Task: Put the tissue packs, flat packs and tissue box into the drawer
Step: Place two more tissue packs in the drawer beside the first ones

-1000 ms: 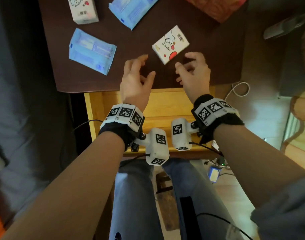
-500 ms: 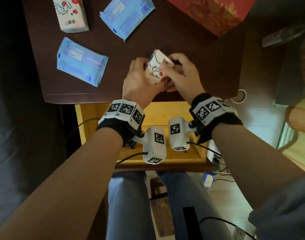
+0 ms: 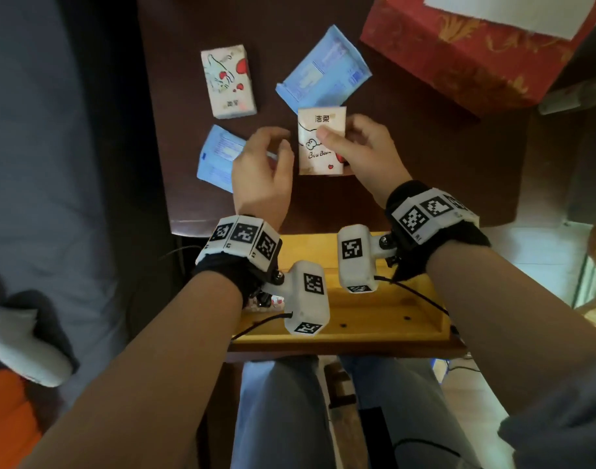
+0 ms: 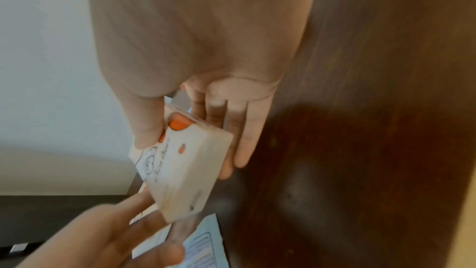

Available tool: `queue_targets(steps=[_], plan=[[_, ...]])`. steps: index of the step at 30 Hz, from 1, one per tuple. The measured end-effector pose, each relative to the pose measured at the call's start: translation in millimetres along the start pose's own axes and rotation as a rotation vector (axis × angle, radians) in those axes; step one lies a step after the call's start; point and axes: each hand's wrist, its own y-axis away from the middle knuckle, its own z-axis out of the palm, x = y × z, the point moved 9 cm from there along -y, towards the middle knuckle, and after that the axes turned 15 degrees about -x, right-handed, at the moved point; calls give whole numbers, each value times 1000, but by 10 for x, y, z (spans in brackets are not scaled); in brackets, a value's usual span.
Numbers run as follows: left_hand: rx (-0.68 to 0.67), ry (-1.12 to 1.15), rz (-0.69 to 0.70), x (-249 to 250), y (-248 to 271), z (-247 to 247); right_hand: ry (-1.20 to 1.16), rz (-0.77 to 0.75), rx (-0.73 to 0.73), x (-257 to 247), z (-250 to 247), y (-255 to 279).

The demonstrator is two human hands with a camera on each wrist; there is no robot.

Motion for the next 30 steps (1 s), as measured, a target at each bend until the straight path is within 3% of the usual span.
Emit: queue_targets(steps=[6,14,21,30], plan=[[169,-94,16,-87,-176,-419,2,-32,156,-129,-4,-226],[280,-257,31,-109,-358,-549,43,-28,226,-88,-35,-360],[233,-110,-9,-201,-520,-506,16,-15,230,-75,-54,-386],[187,15,-7,-141,-324,-456,12,-45,237,-119,-22,-323]])
